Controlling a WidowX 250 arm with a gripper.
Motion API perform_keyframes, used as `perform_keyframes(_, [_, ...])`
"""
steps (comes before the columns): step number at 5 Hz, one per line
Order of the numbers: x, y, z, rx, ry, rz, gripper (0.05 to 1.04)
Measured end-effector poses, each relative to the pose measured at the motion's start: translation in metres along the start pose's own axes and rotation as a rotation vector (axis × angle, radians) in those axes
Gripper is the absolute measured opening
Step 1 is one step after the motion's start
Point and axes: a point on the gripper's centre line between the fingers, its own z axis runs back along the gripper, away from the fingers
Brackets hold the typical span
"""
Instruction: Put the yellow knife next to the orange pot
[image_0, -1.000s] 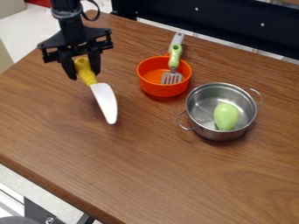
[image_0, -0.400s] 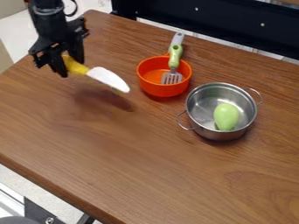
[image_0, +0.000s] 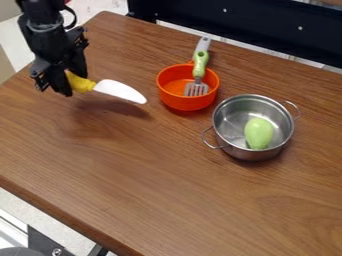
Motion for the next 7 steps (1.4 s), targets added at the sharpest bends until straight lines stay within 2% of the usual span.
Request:
perform_keyframes(1, [0.002, 0.000, -0.003, 0.050, 0.013, 0.050, 0.485])
perform_keyframes(2, [0.004, 0.002, -0.006, 0.061, -0.001, 0.121, 0.485])
perform_keyframes(3, [0.004, 0.004, -0.017, 0.109, 0.038, 0.257, 0.485])
perform_keyframes(4, [0.003, 0.013, -0.024, 0.119, -0.005, 0.349, 0.485])
perform_keyframes(5, [0.003, 0.013, -0.024, 0.120, -0.013, 0.453, 0.485])
perform_keyframes(6, [-0.002, 0.016, -0.022, 0.160, -0.026, 0.522, 0.485])
perform_keyframes(7, [-0.007, 0.006, -0.015, 0.167, 0.004, 0.564, 0.485])
